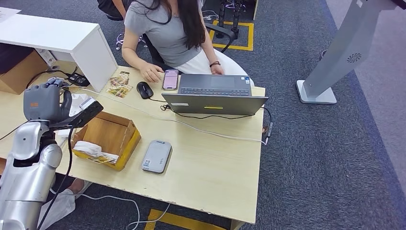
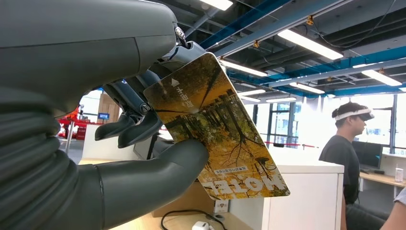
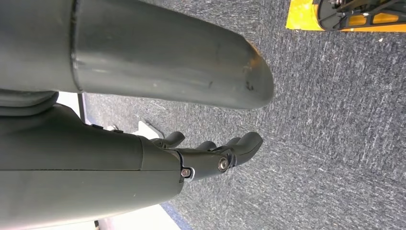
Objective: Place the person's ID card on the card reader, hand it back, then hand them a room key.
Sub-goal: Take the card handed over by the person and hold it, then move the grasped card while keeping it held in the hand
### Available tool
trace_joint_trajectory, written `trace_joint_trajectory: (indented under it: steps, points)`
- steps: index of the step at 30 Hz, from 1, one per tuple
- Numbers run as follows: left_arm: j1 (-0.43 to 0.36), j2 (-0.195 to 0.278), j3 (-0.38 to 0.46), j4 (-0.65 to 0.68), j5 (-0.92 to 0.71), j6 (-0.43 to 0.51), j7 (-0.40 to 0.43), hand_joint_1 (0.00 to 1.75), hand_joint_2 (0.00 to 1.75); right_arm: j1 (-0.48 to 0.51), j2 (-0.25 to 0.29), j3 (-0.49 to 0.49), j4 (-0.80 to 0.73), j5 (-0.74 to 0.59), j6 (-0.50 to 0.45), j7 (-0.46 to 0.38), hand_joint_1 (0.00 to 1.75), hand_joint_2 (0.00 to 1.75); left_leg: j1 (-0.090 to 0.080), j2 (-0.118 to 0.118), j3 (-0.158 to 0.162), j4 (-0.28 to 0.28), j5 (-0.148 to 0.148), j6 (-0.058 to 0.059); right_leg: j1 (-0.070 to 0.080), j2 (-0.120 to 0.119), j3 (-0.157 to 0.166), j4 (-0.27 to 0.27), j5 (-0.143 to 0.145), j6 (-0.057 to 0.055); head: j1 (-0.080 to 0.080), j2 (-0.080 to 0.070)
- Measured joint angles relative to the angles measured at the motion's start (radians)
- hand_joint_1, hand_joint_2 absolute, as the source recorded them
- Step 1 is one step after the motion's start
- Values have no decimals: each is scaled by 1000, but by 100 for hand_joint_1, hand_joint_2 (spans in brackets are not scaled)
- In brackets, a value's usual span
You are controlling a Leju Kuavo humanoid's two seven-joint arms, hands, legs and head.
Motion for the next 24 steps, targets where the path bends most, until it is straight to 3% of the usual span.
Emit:
trace_joint_trajectory:
  steps: [16,19,24]
  points:
    - [12,-10,-15,-18,-4,-22,-6,175,175,0,-1,2,0,1,1,0,0,0,0,0,0,0,0,0,0,0,-2,0,0,0,0,0]
    - [20,-43,-57,-29,-24,-39,-16,175,175,-2,-1,5,-1,2,8,-5,0,0,0,-1,0,0,0,0,0,-1,-2,-1,0,0,0,0]
    - [32,-143,-167,-29,-36,-51,-17,175,175,-8,-1,10,-4,3,21,-17,0,0,-1,-1,-1,1,1,1,-1,-1,0,-1,2,3,0,0]
